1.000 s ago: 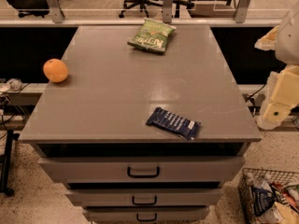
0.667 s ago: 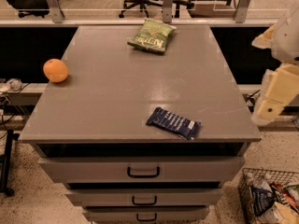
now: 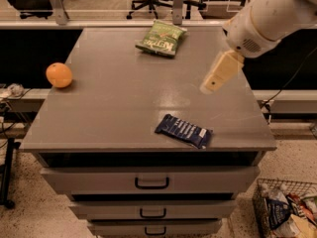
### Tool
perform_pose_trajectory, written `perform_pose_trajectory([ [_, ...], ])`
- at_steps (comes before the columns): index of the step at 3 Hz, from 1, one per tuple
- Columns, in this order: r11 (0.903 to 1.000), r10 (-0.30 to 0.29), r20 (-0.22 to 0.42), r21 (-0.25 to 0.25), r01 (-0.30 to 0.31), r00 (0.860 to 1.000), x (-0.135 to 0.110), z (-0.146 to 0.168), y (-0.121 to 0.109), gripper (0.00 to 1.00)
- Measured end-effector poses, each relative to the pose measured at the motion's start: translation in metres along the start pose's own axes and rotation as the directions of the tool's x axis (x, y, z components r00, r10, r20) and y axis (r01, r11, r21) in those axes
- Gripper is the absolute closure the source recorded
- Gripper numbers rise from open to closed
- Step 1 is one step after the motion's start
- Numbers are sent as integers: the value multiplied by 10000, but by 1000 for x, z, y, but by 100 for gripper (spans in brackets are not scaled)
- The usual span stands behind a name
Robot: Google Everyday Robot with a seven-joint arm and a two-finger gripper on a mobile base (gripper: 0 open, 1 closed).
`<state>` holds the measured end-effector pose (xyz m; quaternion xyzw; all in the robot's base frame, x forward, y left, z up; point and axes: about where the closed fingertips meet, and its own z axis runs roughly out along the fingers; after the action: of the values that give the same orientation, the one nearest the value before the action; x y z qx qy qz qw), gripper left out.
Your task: Move green jalapeno chip bag near rxbar blueberry
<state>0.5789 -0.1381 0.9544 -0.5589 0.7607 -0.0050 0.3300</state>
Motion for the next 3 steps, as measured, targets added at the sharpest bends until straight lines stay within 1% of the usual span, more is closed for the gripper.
perform_pose_trajectory([
  [1, 9938, 556, 1354, 883, -680, 9892, -38, 25, -43, 0],
  [2, 9938, 556, 1354, 883, -680, 9892, -38, 25, -43, 0],
  [3, 9912, 873, 1914, 813, -1044, 9776, -52, 47, -43, 0],
])
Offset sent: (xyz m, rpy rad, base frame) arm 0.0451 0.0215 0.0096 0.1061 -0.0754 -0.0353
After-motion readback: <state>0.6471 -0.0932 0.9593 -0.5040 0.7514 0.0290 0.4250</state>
